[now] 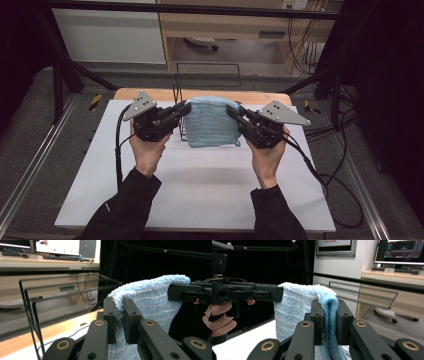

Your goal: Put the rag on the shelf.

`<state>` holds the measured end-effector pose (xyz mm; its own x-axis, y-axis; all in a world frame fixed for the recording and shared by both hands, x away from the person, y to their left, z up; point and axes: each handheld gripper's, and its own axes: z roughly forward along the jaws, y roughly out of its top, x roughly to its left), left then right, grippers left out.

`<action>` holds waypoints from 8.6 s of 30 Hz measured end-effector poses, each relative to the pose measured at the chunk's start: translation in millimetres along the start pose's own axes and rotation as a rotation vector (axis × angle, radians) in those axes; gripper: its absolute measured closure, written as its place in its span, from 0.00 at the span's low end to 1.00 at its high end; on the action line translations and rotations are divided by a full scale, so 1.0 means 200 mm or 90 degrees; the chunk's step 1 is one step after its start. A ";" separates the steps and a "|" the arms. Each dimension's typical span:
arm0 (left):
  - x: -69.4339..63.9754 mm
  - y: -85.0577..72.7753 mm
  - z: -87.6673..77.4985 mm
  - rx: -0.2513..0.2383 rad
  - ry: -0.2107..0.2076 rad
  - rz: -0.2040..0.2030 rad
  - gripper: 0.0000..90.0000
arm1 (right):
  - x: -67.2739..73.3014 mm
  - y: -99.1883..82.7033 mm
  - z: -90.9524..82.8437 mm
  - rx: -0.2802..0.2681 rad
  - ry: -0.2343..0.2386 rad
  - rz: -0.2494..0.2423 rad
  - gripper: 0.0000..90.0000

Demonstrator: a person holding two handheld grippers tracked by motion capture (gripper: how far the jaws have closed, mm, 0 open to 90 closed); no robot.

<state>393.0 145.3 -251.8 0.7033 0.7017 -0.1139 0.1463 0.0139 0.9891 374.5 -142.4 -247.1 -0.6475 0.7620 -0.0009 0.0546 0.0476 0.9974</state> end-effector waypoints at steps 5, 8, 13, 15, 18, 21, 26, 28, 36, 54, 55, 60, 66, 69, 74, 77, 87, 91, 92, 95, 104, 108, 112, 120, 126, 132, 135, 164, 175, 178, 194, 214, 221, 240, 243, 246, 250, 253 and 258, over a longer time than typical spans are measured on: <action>0.01 0.06 0.01 -0.015 0.004 0.002 0.91 | 0.00 0.07 0.02 -0.011 -0.008 -0.012 0.88; 0.02 0.09 0.02 -0.025 0.010 0.003 0.91 | -0.01 0.10 0.03 -0.017 -0.012 -0.017 0.88; 0.03 0.16 0.03 -0.036 0.015 0.002 0.91 | -0.02 0.16 0.06 -0.028 -0.020 -0.019 0.89; 0.03 0.18 0.04 -0.040 0.016 0.005 0.91 | -0.03 0.18 0.07 -0.035 -0.022 -0.019 0.89; 0.04 0.22 0.05 -0.046 0.015 0.003 0.91 | -0.03 0.22 0.08 -0.044 -0.026 -0.015 0.89; 0.04 0.26 0.06 -0.052 0.019 0.005 0.91 | -0.04 0.25 0.09 -0.052 -0.029 -0.010 0.89; 0.05 0.33 0.07 -0.066 0.021 0.007 0.91 | -0.06 0.30 0.11 -0.065 -0.031 -0.006 0.89; 0.05 0.35 0.07 -0.070 0.019 0.007 0.91 | -0.07 0.33 0.12 -0.069 -0.034 -0.007 0.89; 0.05 0.45 0.07 -0.092 0.023 0.013 0.91 | -0.08 0.44 0.14 -0.084 -0.039 -0.017 0.89; 0.08 0.61 0.08 -0.122 0.040 0.023 0.91 | -0.10 0.60 0.20 -0.111 -0.043 -0.034 0.89; 0.08 0.62 0.08 -0.124 0.039 0.022 0.91 | -0.10 0.60 0.21 -0.110 -0.043 -0.038 0.89; 0.11 0.64 0.10 -0.128 0.039 0.017 0.91 | -0.13 0.63 0.24 -0.113 -0.047 -0.035 0.89; 0.14 0.66 0.15 -0.131 0.046 0.011 0.91 | -0.17 0.64 0.29 -0.112 -0.049 -0.032 0.89; 0.16 0.67 0.17 -0.131 0.051 0.014 0.91 | -0.19 0.64 0.31 -0.112 -0.051 -0.035 0.89; 0.19 0.67 0.21 -0.125 0.060 0.014 0.91 | -0.22 0.64 0.35 -0.104 -0.058 -0.036 0.89; 0.21 0.66 0.24 -0.117 0.064 0.022 0.91 | -0.24 0.63 0.38 -0.093 -0.064 -0.039 0.89; 0.29 0.60 0.33 -0.086 0.068 0.006 0.91 | -0.32 0.56 0.47 -0.066 -0.071 -0.022 0.89; 0.32 0.58 0.35 -0.071 0.072 0.008 0.91 | -0.35 0.52 0.49 -0.056 -0.068 -0.016 0.89; 0.32 0.57 0.35 -0.069 0.070 0.008 0.91 | -0.35 0.51 0.49 -0.055 -0.066 -0.010 0.89; 0.33 0.56 0.37 -0.054 0.074 0.017 0.91 | -0.36 0.49 0.51 -0.050 -0.069 -0.014 0.89; 0.34 0.52 0.40 -0.035 0.078 0.032 0.91 | -0.39 0.43 0.52 -0.035 -0.070 -0.004 0.89; 0.37 0.48 0.42 -0.027 0.081 0.027 0.91 | -0.38 0.40 0.54 -0.023 -0.072 -0.008 0.89; 0.39 0.45 0.43 -0.017 0.082 0.027 0.91 | -0.39 0.36 0.56 -0.014 -0.071 -0.006 0.89; 0.40 0.36 0.40 -0.005 0.066 0.024 0.91 | -0.38 0.29 0.55 0.005 -0.062 -0.002 0.89; 0.39 0.30 0.35 -0.004 0.038 0.035 0.91 | -0.36 0.24 0.51 0.011 -0.044 -0.002 0.88; 0.37 0.25 0.32 0.003 0.021 0.048 0.90 | -0.35 0.18 0.47 0.016 -0.026 0.002 0.88; 0.37 0.23 0.31 0.002 0.014 0.048 0.90 | -0.34 0.16 0.45 0.018 -0.019 -0.001 0.88; 0.30 0.10 0.18 0.077 -0.040 0.069 0.90 | -0.28 0.11 0.31 0.081 0.068 -0.031 0.60; 0.26 0.06 0.18 0.096 -0.027 0.098 0.90 | -0.25 0.21 0.30 0.060 0.067 -0.017 0.59; 0.26 0.06 0.17 0.100 -0.028 0.100 0.90 | -0.25 0.22 0.32 0.081 0.058 0.012 0.78; 0.24 0.16 0.14 0.105 -0.036 0.050 0.83 | -0.26 0.11 0.36 0.171 0.061 0.027 0.99; 0.25 0.00 0.30 0.200 0.025 0.038 0.99 | -0.30 -0.04 0.35 0.179 0.055 0.032 0.99; 0.28 -0.03 0.33 0.185 0.034 0.033 0.99 | -0.31 -0.09 0.36 0.168 0.046 0.029 0.98; 0.22 0.05 0.26 0.157 0.014 0.035 0.93 | -0.28 -0.05 0.31 0.125 0.065 0.014 0.83; 0.22 0.07 0.25 0.153 0.012 0.034 0.90 | -0.27 -0.03 0.30 0.124 0.067 0.011 0.78; 0.22 0.08 0.24 0.157 0.008 0.029 0.86 | -0.27 0.00 0.30 0.123 0.066 0.006 0.73; 0.23 0.09 0.22 0.160 0.007 0.029 0.75 | -0.27 0.02 0.28 0.119 0.067 0.011 0.63; 0.24 0.10 0.21 0.158 0.010 0.025 0.65 | -0.28 0.03 0.27 0.112 0.068 0.017 0.54; 0.24 0.11 0.19 0.154 0.014 0.028 0.53 | -0.28 0.05 0.25 0.104 0.075 0.022 0.43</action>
<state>456.1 151.7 -238.2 0.6980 0.7130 -0.0659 0.2794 -0.1865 0.9419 449.4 -152.7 -241.5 -0.7267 0.6850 0.0510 0.1947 0.1342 0.9716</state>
